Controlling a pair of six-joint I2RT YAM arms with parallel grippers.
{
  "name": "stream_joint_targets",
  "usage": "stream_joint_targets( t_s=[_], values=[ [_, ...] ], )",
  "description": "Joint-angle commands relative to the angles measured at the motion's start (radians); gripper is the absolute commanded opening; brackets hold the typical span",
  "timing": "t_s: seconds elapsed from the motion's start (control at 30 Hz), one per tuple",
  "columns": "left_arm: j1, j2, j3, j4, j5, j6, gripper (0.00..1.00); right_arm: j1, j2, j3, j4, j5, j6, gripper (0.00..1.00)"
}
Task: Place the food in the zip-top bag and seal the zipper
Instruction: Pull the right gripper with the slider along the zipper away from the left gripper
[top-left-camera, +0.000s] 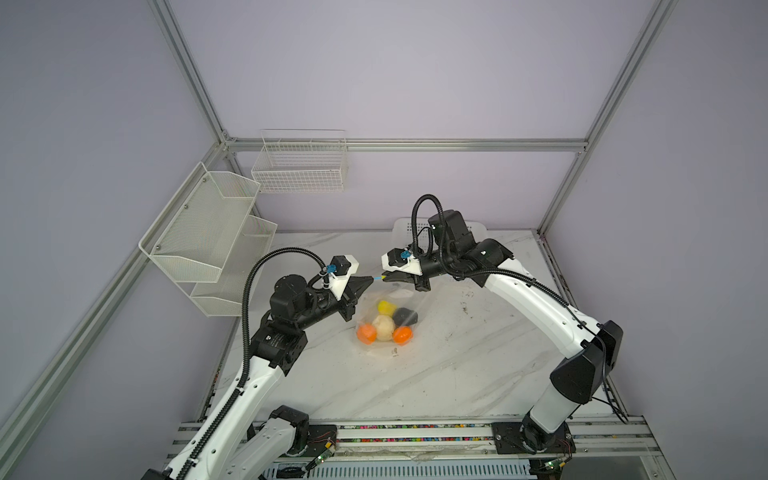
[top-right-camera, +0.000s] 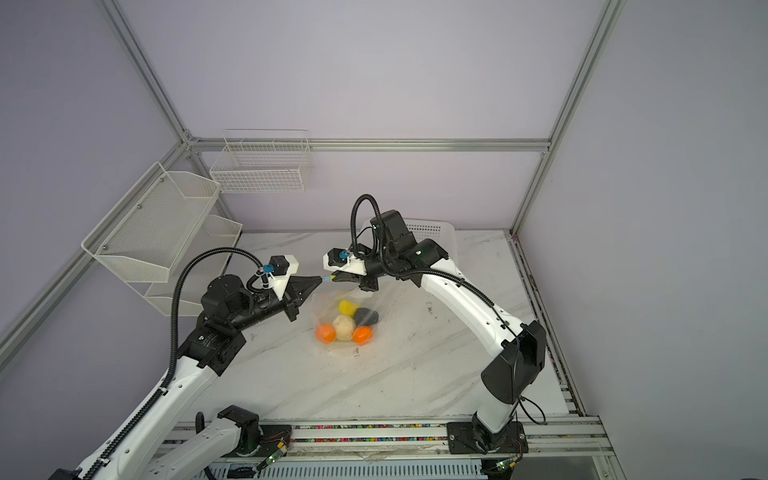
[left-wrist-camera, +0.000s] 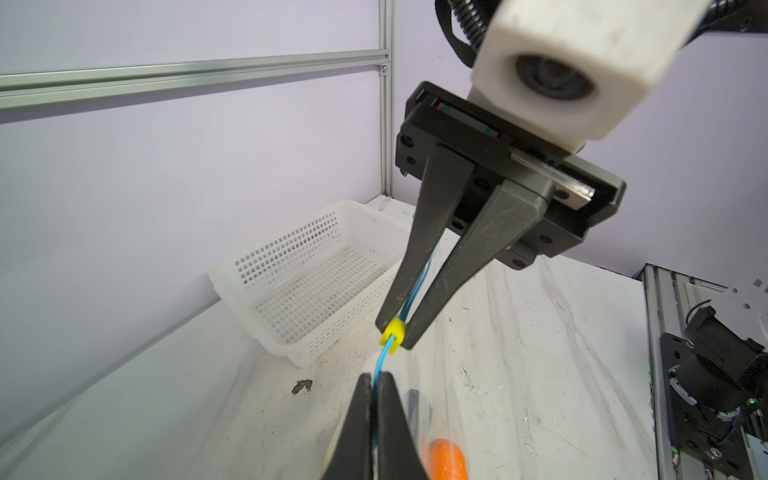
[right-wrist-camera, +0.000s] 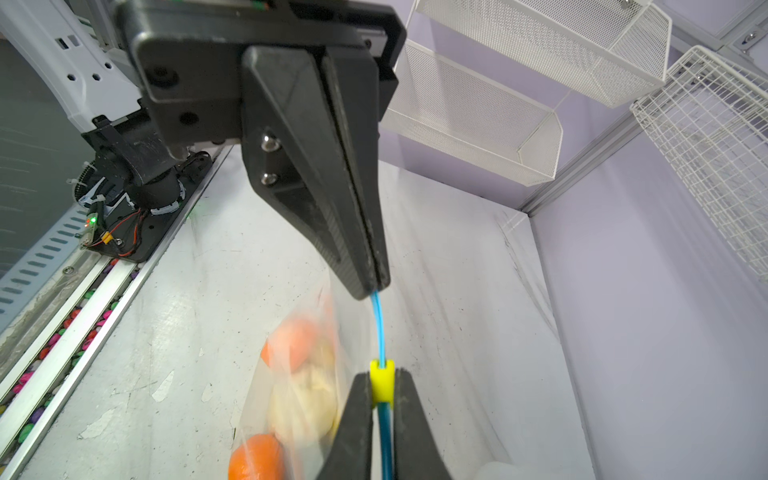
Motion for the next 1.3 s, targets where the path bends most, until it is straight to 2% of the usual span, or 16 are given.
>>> stream_joint_targets(
  t_s=[0.0, 0.37, 0.67, 1.27],
  values=[
    [-0.001, -0.054, 0.018, 0.027, -0.112, 0.003, 0.0, -0.011, -0.013, 0.022, -0.025, 0.029, -0.001, 0.06],
    [-0.001, -0.089, 0.003, -0.028, -0.314, 0.016, 0.0, -0.014, -0.019, 0.024, -0.025, 0.073, 0.021, 0.06],
    [-0.001, -0.126, -0.007, -0.065, -0.33, 0.02, 0.0, -0.024, -0.02, 0.028, -0.025, 0.097, 0.024, 0.06],
    [0.017, -0.134, -0.032, -0.115, -0.555, 0.04, 0.0, -0.076, -0.041, -0.005, -0.026, 0.123, 0.033, 0.06]
  ],
)
